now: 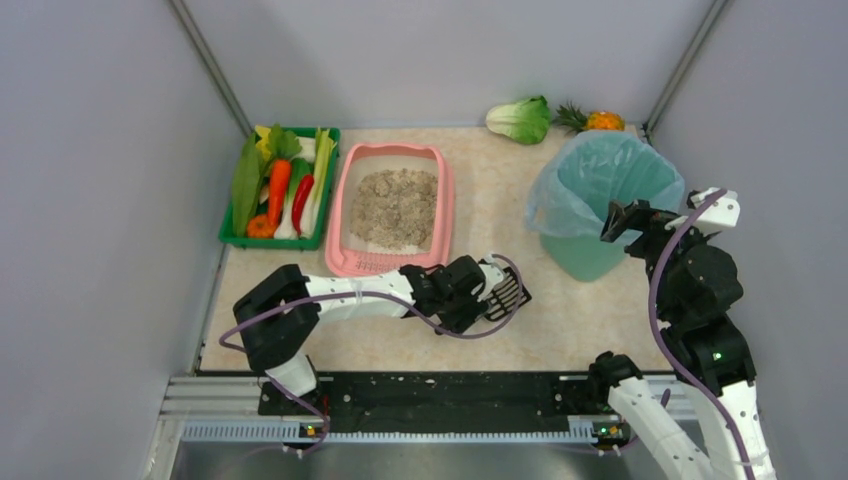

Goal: Clean the litter box

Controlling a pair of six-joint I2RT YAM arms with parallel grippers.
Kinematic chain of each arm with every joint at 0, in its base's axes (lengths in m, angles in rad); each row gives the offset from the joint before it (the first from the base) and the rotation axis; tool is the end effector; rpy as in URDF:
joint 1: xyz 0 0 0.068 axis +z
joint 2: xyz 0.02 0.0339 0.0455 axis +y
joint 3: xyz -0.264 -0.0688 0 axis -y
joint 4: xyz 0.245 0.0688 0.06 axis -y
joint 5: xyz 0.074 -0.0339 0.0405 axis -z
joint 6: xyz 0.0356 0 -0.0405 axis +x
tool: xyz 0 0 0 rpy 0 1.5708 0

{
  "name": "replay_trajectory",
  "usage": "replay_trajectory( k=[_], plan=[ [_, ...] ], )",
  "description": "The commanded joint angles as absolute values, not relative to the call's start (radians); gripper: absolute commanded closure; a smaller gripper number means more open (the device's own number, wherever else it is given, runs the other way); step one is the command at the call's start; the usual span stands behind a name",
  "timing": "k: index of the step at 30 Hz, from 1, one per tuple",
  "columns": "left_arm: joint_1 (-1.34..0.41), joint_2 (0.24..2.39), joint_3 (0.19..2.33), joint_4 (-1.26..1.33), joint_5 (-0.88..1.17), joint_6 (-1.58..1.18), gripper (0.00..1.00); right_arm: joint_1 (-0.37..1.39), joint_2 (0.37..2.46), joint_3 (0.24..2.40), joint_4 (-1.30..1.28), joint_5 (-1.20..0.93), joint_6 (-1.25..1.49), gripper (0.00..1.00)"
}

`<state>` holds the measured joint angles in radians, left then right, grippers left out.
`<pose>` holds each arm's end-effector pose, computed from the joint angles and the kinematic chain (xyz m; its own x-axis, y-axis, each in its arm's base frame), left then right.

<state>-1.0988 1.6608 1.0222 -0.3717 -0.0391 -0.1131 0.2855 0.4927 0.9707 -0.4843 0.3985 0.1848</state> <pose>0.1533 -0.2973 0.1858 -0.4820 0.6962 -0.5319 0.8314 0.5549 -0.0271 0.0846 0.0104 0.4037 0.0148 0.1808 -0.9834 0.1119 0.9770 0.1813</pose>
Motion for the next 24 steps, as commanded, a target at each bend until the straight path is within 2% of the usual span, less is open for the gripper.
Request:
replay_trajectory(
  k=[1,8,13,19,24],
  plan=[
    [-1.104,1.666,1.000,-0.305,-0.051,-0.142,0.34,0.293,0.481,1.013,-0.487,0.395,0.191,0.01],
    [-1.104,1.725,1.005,-0.305,-0.039,-0.133,0.39,0.293,0.476,1.018,-0.496,0.397,0.191,0.01],
    [-1.103,1.755,1.000,-0.308,-0.028,-0.129,0.48,0.293,0.474,1.022,-0.504,0.391,0.196,0.01],
    [-1.103,1.749,0.998,-0.324,-0.009,-0.129,0.80,0.293,0.473,1.027,-0.508,0.389,0.196,0.01],
    [-1.103,1.675,1.033,-0.391,-0.011,-0.116,0.96,0.294,0.481,1.031,-0.514,0.375,0.197,0.01]
  ],
)
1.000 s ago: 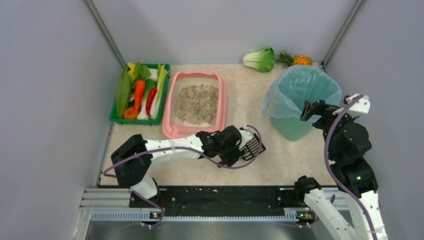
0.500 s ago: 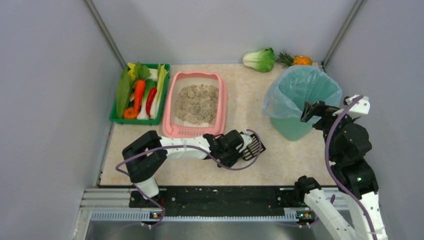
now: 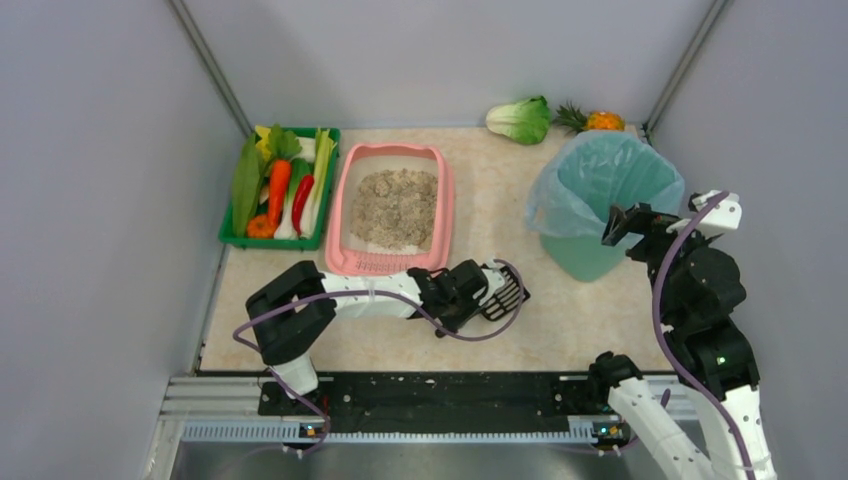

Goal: Clean the litter box

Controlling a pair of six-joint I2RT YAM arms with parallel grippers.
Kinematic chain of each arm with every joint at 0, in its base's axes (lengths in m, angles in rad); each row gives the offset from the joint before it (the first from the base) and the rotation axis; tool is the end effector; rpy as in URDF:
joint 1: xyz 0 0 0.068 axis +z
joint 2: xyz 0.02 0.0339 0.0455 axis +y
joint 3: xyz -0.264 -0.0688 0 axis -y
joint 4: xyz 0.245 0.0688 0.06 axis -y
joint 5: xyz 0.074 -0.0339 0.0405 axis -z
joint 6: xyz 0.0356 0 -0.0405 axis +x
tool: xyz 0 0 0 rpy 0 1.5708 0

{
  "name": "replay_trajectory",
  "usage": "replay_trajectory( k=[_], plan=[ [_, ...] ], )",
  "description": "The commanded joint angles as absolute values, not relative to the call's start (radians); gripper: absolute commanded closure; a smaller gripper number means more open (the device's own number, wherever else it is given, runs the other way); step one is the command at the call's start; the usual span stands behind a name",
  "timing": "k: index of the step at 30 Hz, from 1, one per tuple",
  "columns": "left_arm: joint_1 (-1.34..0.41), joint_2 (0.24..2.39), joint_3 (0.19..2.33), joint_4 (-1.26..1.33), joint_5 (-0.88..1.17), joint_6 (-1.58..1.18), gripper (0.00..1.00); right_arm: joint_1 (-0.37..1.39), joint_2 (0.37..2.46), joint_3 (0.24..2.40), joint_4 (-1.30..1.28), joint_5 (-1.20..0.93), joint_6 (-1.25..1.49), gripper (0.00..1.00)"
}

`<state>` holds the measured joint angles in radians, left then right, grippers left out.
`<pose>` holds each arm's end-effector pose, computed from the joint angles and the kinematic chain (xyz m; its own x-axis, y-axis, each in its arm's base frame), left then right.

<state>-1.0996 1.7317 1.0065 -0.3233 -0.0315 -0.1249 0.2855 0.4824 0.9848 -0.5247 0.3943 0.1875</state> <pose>0.1554 -0.3025 0.1615 -0.5004 0.7079 -0.4984 0.8276 0.5603 -0.0351 0.0795 0.0091 0.4041 -0.0008 0.1791 -0.9838 0.1106 0.9778 0.1779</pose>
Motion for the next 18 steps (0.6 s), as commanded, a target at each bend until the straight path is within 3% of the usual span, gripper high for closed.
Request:
replay_trajectory(
  k=[1,18],
  plan=[
    [-1.103,1.655,1.047,-0.411,-0.017,-0.115,1.00,0.294,0.485,1.033,-0.517,0.367,0.196,0.01],
    [-1.088,1.355,1.433,-0.904,-0.168,-0.067,1.00,0.293,0.690,1.152,-0.582,0.030,0.216,0.01]
  ],
)
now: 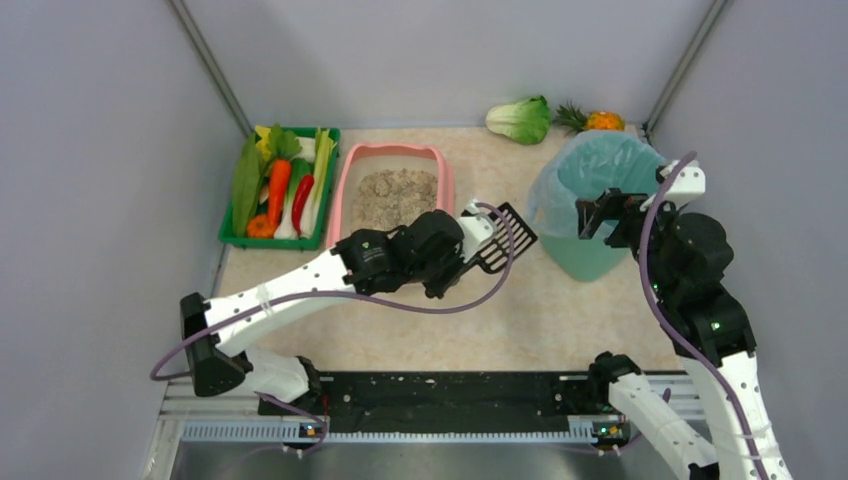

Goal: Clean the litter box

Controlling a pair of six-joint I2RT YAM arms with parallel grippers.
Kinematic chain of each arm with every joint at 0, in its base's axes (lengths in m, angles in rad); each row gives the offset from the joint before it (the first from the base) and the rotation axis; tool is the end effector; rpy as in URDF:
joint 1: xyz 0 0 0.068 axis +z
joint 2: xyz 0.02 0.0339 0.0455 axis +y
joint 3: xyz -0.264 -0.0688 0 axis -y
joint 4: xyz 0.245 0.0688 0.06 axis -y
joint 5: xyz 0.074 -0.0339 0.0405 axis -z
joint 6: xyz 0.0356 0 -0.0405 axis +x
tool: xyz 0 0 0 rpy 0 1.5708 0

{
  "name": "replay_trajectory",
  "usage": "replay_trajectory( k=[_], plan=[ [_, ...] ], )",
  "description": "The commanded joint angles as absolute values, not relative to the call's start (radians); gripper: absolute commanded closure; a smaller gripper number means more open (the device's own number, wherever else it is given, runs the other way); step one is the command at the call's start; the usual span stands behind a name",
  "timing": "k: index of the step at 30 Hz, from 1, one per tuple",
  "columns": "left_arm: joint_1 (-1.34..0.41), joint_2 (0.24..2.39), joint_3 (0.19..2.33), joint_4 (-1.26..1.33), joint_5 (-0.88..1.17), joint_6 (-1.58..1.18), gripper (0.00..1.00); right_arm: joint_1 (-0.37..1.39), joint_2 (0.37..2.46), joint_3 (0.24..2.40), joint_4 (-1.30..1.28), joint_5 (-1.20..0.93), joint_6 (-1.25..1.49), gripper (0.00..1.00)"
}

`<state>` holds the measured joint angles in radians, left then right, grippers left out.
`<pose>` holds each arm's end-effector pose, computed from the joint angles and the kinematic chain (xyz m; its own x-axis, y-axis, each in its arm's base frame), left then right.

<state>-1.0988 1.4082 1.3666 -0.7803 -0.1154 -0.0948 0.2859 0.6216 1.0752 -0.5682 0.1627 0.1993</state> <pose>0.1396 -0.2644 0.3437 -0.4119 0.6001 -0.6858 0.8138 0.5809 0.0195 0.1050 0.0248 0.4161 -0.1321 0.1648 -0.9774 -0.0997 0.9789 0.1785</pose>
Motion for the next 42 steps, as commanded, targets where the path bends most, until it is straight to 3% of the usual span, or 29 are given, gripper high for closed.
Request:
replay_trajectory(
  k=[1,7,13,34,38,42],
  plan=[
    [-1.084,1.346,1.446,-0.920,-0.177,-0.062,1.00,0.293,0.715,1.166,-0.591,-0.004,0.218,0.01],
    [-1.030,1.307,1.441,-0.940,-0.171,-0.023,1.00,0.293,0.856,1.231,-0.619,-0.223,0.258,0.04],
    [-0.999,1.303,1.442,-0.944,-0.159,-0.008,1.00,0.302,0.975,1.257,-0.628,-0.452,0.293,0.16],
    [-0.968,1.273,1.459,-0.928,-0.055,0.056,1.00,0.434,1.162,1.166,-0.487,-0.551,0.394,0.40],
    [-0.966,1.270,1.455,-0.920,-0.036,0.060,1.00,0.435,1.168,1.115,-0.430,-0.585,0.425,0.52],
    [-0.963,1.267,1.447,-0.917,-0.029,0.065,1.00,0.434,1.172,1.081,-0.390,-0.602,0.449,0.78]
  ],
)
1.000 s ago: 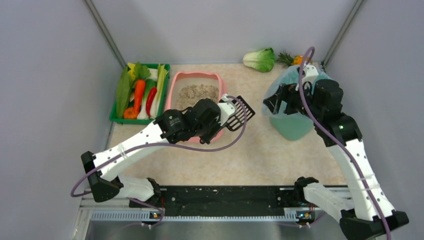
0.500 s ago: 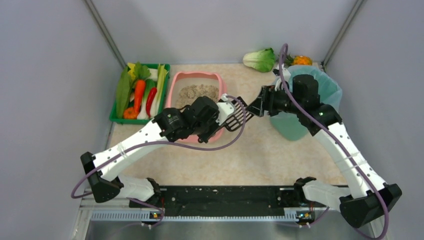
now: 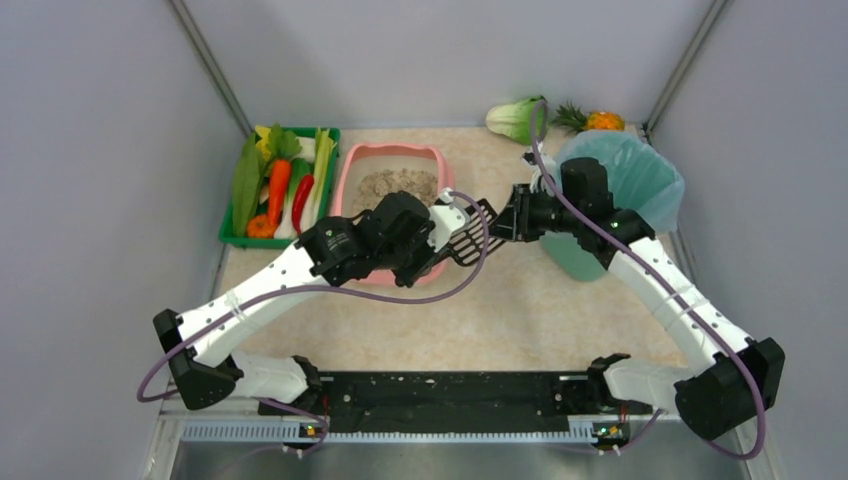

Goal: Clean the litter box

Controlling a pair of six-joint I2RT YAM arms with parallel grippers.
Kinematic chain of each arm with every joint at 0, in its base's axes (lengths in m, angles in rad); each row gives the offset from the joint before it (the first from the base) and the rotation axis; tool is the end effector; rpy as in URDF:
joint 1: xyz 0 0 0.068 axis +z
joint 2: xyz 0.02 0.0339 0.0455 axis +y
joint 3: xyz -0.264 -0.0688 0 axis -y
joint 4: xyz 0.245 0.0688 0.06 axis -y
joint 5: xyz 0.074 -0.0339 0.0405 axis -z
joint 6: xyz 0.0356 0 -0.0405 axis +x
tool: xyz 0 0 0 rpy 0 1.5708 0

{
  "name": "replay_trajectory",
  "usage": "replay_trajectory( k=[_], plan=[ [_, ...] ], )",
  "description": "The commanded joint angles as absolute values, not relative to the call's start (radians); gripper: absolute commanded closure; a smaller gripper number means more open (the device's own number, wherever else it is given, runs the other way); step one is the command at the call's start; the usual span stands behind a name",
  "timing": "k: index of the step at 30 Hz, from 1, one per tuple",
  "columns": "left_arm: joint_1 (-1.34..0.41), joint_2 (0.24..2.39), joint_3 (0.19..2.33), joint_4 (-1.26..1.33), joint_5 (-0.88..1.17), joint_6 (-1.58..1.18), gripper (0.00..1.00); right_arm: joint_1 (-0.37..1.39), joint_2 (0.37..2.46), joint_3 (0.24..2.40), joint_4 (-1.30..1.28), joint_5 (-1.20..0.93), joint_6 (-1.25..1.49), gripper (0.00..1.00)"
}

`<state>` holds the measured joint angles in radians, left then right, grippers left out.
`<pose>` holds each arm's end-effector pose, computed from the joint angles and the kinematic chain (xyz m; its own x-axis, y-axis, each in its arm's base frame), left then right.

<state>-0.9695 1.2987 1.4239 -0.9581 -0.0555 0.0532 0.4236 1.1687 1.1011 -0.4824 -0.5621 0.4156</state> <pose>0.1478 -0.2119 0.3769 -0.3753 0.6409 -0.6696 0.8233 0.5623 0.0768 0.2237 0.1217 0.3453 -0.7436 0.0395 -0.6675 -0.5048 0.6216 0.5991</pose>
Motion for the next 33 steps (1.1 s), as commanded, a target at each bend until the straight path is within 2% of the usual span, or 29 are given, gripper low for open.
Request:
replay_trajectory(
  k=[1,3,8,11,13,18,25,29,33],
  plan=[
    [-0.962,1.262,1.443,-0.915,-0.030,0.066,1.00,0.434,1.171,1.075,-0.382,-0.603,0.454,0.86],
    [-0.960,1.253,1.432,-0.903,-0.034,0.068,0.97,0.434,1.165,1.070,-0.365,-0.606,0.466,1.00],
    [-0.942,1.198,1.375,-0.834,-0.042,0.069,0.63,0.433,1.163,1.060,-0.323,-0.620,0.518,1.00],
    [-0.908,1.158,1.335,-0.780,-0.024,0.062,0.36,0.431,1.156,1.045,-0.284,-0.629,0.567,1.00],
    [-0.886,1.130,1.307,-0.747,-0.012,0.055,0.27,0.429,1.155,1.038,-0.267,-0.632,0.594,1.00],
    [-0.868,1.078,1.243,-0.680,-0.005,0.043,0.24,0.427,1.158,1.036,-0.260,-0.636,0.641,1.00],
    [-0.868,1.015,1.140,-0.578,-0.005,0.038,0.28,0.425,1.161,1.028,-0.248,-0.644,0.710,1.00],
    [-0.868,0.994,1.100,-0.529,0.019,0.048,0.34,0.425,1.159,1.022,-0.248,-0.648,0.728,1.00],
    [-0.868,0.993,1.093,-0.511,0.041,0.057,0.44,0.425,1.157,1.016,-0.248,-0.655,0.735,1.00]
  ],
)
